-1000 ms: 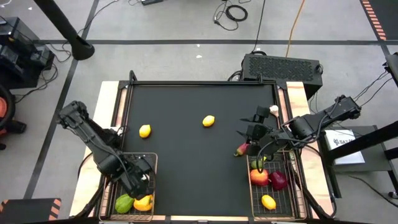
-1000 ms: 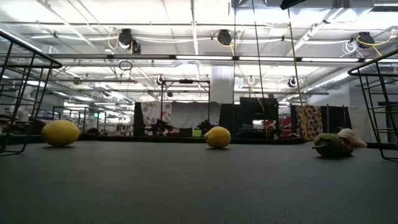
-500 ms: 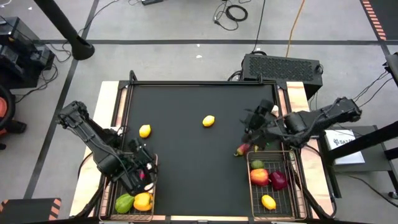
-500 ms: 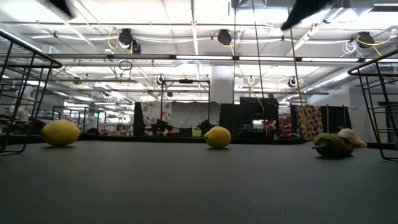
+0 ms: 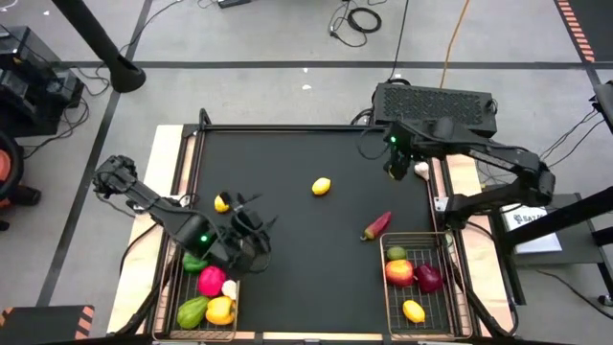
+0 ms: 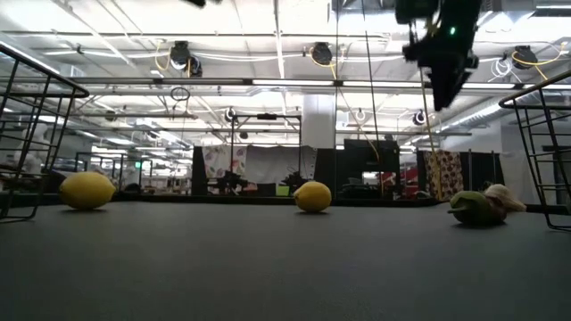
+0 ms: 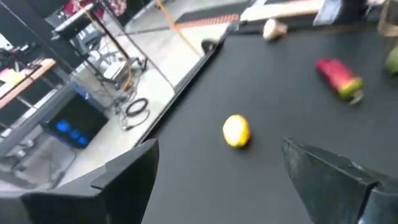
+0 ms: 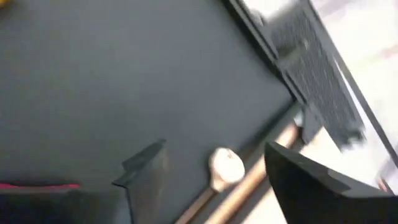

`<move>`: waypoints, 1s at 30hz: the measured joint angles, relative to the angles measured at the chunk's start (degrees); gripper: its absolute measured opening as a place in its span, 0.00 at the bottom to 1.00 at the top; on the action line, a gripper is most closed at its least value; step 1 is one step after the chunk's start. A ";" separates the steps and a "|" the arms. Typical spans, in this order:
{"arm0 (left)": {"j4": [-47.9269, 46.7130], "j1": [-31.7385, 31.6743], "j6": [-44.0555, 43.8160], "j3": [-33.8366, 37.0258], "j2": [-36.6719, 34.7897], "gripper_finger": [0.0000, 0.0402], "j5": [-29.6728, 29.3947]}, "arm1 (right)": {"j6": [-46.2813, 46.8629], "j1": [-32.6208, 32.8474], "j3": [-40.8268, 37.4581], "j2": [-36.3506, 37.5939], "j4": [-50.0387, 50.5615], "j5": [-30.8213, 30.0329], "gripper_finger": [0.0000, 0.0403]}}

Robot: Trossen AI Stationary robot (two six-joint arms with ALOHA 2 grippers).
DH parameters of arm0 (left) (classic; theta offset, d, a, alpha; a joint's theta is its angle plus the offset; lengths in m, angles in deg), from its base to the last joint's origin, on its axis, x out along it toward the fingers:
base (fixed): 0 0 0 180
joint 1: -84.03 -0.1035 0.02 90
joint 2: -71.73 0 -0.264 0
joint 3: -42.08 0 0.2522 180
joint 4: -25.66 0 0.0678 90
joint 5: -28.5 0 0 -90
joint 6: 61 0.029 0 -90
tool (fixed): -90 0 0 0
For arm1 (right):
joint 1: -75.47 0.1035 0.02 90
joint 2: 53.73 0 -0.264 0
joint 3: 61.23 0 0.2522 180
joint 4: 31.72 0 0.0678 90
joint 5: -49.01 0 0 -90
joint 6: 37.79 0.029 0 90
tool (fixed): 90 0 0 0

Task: Sort produce into baskets
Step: Put the garlic into the left gold wire basket

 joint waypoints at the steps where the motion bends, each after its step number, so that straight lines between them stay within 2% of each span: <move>1: -0.06 -0.74 0.29 0.69 -0.02 0.86 0.82 | -0.31 -1.61 0.00 -1.08 0.98 -0.15 0.65; 5: -0.72 -3.05 0.52 2.30 0.00 0.86 3.60 | -0.10 -6.16 -0.08 -5.67 2.51 -0.38 0.76; 9: 0.56 -4.54 2.16 2.31 0.00 0.86 5.10 | 2.29 -9.15 -2.20 -9.97 2.54 -1.05 0.81; 18: 2.45 -4.66 4.72 2.31 0.00 0.86 5.34 | 2.00 -14.27 -12.63 -10.69 -1.59 -1.51 0.83; 30: 2.52 -4.74 4.77 2.31 0.00 0.86 5.36 | -3.75 -22.41 -22.79 -9.46 -15.36 -1.13 0.83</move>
